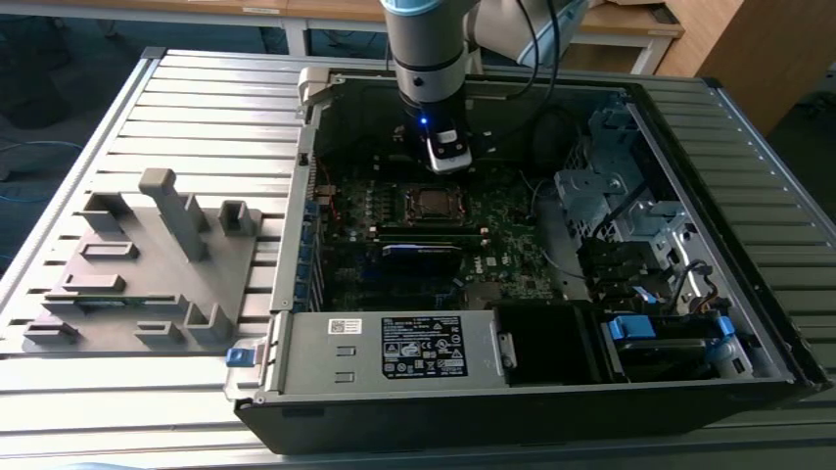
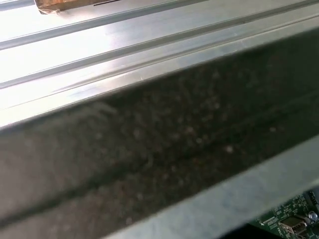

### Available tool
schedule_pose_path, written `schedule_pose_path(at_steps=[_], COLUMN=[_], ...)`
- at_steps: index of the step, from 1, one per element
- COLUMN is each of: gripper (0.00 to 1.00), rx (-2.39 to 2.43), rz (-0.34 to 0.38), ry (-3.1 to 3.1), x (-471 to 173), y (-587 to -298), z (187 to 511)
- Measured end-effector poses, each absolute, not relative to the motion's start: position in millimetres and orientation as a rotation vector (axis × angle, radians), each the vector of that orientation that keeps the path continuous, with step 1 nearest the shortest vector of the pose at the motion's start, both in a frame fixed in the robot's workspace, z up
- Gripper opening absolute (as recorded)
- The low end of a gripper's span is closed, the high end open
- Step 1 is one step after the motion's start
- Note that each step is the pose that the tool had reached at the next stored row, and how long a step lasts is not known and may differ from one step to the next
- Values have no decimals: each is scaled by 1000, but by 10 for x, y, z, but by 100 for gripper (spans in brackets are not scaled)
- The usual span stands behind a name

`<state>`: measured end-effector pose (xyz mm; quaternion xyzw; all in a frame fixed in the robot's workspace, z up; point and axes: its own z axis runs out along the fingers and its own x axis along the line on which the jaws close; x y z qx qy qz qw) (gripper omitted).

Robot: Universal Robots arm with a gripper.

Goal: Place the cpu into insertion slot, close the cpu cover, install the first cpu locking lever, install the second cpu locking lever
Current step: 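Install the first cpu locking lever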

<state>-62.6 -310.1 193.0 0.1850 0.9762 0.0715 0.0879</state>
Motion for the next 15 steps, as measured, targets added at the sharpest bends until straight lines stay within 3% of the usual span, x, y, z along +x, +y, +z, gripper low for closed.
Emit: schedule_pose_path(at_steps=[15], gripper=[11], rx=[554], rz=[211], ry=[2905], x=[-626], y=[-3102], z=[1986])
